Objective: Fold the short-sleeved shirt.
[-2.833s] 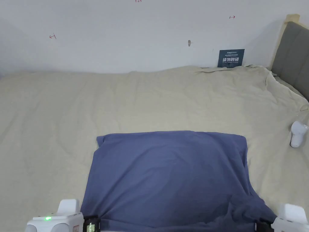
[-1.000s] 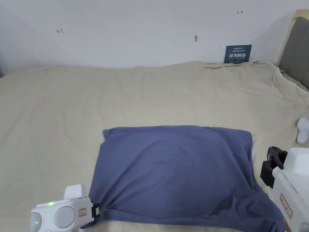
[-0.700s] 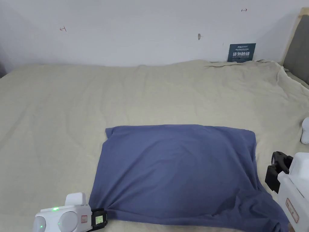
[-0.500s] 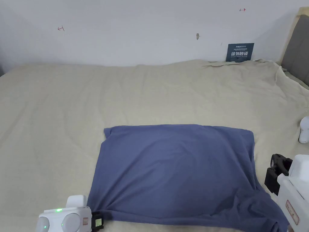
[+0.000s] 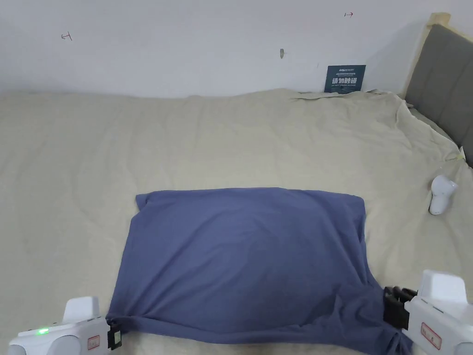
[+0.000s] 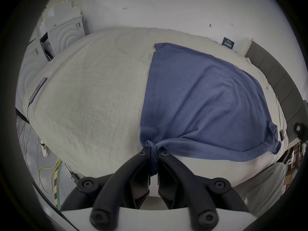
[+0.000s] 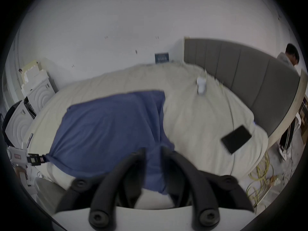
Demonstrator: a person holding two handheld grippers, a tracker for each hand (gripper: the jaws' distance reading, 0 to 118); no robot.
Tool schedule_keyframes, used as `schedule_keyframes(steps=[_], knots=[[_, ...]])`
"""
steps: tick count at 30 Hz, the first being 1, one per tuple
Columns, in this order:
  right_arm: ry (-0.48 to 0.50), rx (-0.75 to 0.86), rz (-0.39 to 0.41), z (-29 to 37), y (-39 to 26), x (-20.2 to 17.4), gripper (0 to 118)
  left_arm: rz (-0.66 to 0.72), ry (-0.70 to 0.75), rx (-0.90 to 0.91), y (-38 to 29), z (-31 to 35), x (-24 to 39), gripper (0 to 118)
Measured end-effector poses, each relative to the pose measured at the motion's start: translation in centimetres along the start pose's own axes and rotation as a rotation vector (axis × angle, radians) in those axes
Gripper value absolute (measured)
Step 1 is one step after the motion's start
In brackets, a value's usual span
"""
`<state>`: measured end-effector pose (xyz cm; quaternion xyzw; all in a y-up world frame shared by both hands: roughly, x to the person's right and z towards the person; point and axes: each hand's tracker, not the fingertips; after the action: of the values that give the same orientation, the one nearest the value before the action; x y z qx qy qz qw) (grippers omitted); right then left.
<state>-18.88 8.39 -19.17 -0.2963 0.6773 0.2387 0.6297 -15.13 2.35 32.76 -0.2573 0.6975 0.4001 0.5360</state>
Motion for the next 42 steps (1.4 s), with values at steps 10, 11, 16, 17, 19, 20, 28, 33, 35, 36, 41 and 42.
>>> schedule_keyframes(steps=[10,11,16,17,19,20,28,33,35,36,41,42], knots=[[-0.039,-0.219,0.011,-4.7,-4.2,1.1,88,-0.011,-0.013,0.016,0.6,0.8,0.3,6],[-0.034,-0.234,0.023,-4.9,-4.4,1.1,88,-0.010,-0.013,0.014,0.6,0.6,0.2,6],[-0.021,-0.252,0.037,-6.2,-5.2,1.2,77,0.003,-0.017,0.012,0.5,0.6,0.2,6],[-0.016,-0.257,0.033,-6.5,-5.2,1.2,69,0.004,-0.018,0.012,0.6,0.6,0.2,6],[-0.012,-0.267,0.031,-7.0,-5.2,1.1,47,0.004,-0.019,0.013,0.5,0.8,0.4,6],[-0.013,-0.271,0.031,-6.4,-5.3,0.2,37,0.004,-0.019,0.014,0.6,0.8,0.4,6],[0.008,-0.191,0.021,-3.5,-3.4,0.4,7,0.018,-0.040,0.026,1.2,1.0,0.2,6],[0.046,-0.119,0.008,-2.8,-1.3,0.6,6,0.025,-0.052,0.040,2.0,1.3,0.3,6],[0.057,-0.094,0.012,-2.8,-0.1,0.4,6,0.024,-0.059,0.048,2.7,0.9,0.1,6],[0.056,-0.083,0.019,-3.0,0.6,0.4,6,0.023,-0.059,0.053,3.2,0.8,0.1,6],[0.065,-0.018,0.016,-3.7,4.2,0.1,6,0.015,-0.057,0.097,6.8,0.3,-0.3,6],[0.065,-0.009,0.019,-3.9,5.0,-0.1,6,0.014,-0.057,0.108,7.8,0.4,0.1,6]])
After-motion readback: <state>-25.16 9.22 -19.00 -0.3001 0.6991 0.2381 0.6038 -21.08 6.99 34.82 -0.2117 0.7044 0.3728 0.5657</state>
